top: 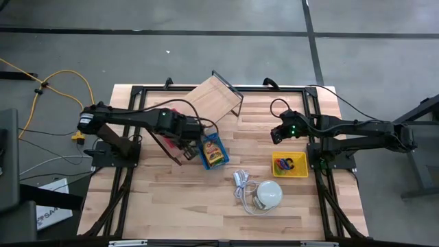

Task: Pick & Place Office Desk Supplies
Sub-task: Put the red bin with sorted rubber bands on the shelf

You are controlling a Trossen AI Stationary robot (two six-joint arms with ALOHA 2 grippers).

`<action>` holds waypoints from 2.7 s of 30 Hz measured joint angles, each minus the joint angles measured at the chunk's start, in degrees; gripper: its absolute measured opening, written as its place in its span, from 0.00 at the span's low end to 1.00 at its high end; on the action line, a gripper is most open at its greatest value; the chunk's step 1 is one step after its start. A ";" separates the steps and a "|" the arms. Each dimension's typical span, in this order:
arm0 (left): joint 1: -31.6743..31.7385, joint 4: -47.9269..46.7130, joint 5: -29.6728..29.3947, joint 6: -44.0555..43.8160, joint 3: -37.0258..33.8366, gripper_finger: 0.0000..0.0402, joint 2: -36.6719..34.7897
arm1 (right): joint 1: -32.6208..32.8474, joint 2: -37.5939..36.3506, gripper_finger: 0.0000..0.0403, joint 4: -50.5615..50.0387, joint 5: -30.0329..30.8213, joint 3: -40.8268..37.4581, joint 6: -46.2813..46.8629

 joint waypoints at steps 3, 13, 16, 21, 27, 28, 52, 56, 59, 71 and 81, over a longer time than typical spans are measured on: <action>0.82 2.59 0.74 0.13 -3.55 0.00 -1.82 | 0.00 0.00 0.18 0.01 0.00 0.00 0.00; 0.74 3.08 1.36 -0.48 -5.27 0.00 -2.02 | 0.00 0.00 0.18 0.01 0.00 0.00 0.00; 0.71 3.25 1.56 -1.55 -5.28 0.00 -2.01 | 0.01 0.00 0.18 0.01 0.00 0.00 0.00; 0.30 3.27 1.73 -1.70 -5.28 0.00 -1.97 | 0.01 0.00 0.18 0.01 0.00 0.00 0.00; 0.02 3.37 2.16 -1.63 -5.30 0.06 -1.86 | 0.01 0.00 0.18 0.01 0.00 0.00 0.00; 0.02 3.43 2.29 -1.62 -5.30 0.07 -1.86 | 0.01 0.00 0.18 0.01 0.00 0.00 0.00; 0.00 3.53 2.04 -1.40 -5.30 0.12 -1.86 | 0.01 0.00 0.18 0.01 0.00 0.00 0.00; 0.01 3.52 1.88 -1.04 -5.30 0.13 -1.86 | 0.00 0.00 0.18 0.02 0.00 0.00 0.00; 0.02 3.51 1.86 -0.76 -5.30 0.16 -1.86 | 0.01 0.00 0.18 0.03 0.00 0.00 0.00; 0.02 3.50 1.89 -0.73 -5.30 0.24 -1.86 | -0.01 0.00 0.18 0.02 -0.01 0.00 0.00; 0.02 3.51 1.93 -0.72 -5.28 0.24 -3.62 | 0.00 0.00 0.18 0.03 0.00 0.00 0.00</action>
